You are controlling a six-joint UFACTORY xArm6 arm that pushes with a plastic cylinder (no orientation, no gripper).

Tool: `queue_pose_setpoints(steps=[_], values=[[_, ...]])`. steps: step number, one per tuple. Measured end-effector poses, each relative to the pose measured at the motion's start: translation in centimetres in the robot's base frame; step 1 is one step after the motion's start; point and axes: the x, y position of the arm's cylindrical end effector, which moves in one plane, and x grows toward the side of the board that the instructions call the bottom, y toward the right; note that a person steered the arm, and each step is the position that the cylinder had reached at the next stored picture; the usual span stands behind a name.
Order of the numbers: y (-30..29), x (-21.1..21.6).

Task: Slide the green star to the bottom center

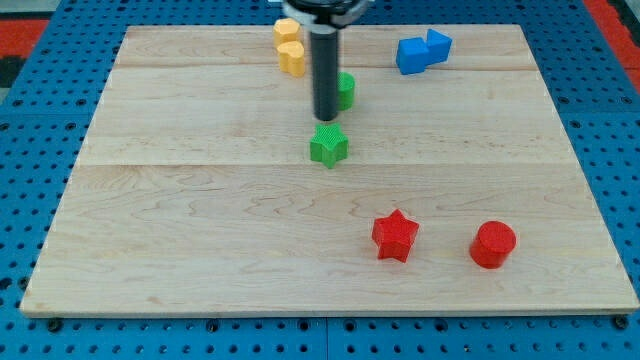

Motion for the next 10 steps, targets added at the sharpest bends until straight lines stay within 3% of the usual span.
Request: queue_pose_setpoints(steps=[2,6,9,10], values=[[-0.4,2.2],[-0.5,1.9],[-3.7,9.7],[-4.6,5.8]])
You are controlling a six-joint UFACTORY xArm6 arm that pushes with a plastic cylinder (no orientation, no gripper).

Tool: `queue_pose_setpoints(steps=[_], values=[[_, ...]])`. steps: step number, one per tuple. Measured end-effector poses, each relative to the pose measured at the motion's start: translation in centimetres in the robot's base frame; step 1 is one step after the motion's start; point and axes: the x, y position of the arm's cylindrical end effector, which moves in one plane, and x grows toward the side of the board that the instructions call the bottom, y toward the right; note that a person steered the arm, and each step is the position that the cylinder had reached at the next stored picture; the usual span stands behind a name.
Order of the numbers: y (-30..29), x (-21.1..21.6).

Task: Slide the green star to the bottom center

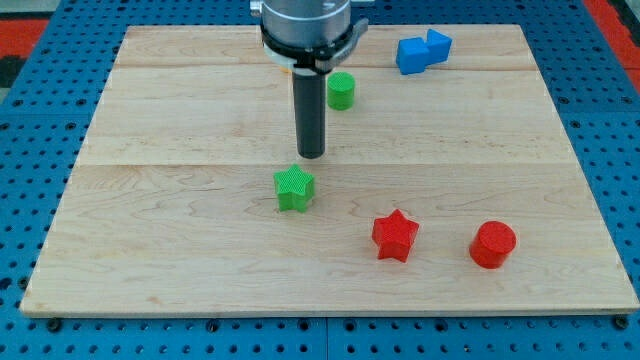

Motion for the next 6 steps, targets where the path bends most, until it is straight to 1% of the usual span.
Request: queue_pose_setpoints(steps=[1,2,3,4,5,6], values=[[-2.0,4.2],[-2.5,6.9],[-2.4,7.7],[-2.3,7.3],[-1.4,5.2],[-1.6,8.5]])
